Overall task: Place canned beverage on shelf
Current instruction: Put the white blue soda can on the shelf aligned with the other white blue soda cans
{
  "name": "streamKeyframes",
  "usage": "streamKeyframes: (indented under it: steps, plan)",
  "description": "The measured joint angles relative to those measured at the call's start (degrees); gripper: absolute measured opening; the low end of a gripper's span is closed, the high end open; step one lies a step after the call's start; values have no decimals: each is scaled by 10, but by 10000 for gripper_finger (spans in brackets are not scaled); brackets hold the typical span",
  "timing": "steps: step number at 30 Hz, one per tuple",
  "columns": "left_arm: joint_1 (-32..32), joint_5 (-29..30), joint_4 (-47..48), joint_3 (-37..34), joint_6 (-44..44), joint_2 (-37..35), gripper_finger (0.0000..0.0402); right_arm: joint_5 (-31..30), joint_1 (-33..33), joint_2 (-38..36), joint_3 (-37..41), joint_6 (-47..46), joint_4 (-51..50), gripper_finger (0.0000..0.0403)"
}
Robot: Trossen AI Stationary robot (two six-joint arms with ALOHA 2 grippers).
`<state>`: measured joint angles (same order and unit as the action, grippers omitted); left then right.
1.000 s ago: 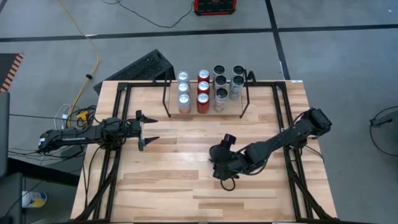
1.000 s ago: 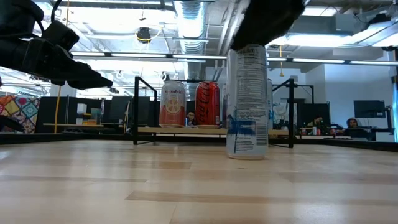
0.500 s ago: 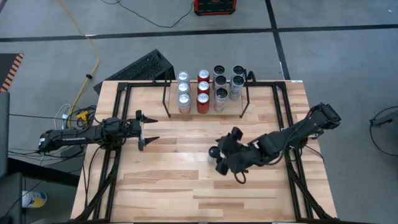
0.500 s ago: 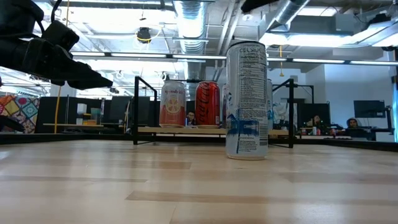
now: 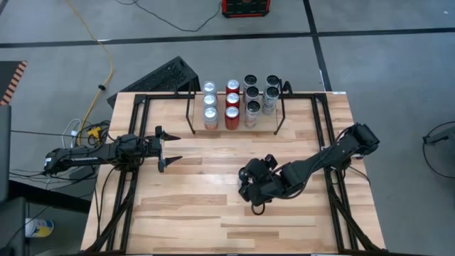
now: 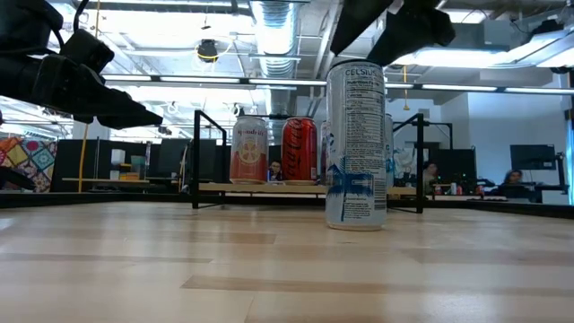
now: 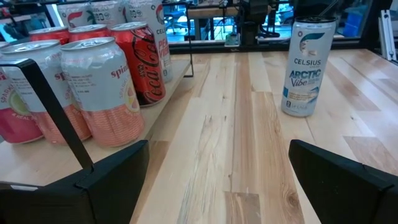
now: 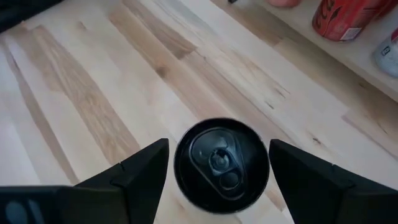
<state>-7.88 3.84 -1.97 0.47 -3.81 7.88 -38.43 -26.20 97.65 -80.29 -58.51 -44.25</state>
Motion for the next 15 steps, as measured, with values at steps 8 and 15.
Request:
streamKeyframes:
  steps: [8, 15]
  plan:
    - [0, 0, 0, 0, 0, 0, 373, 4, -1, 2, 0, 3, -1, 301]
    - [0, 0, 0, 0, 0, 0, 373, 6, -4, 14, -1, 6, 7, 301]
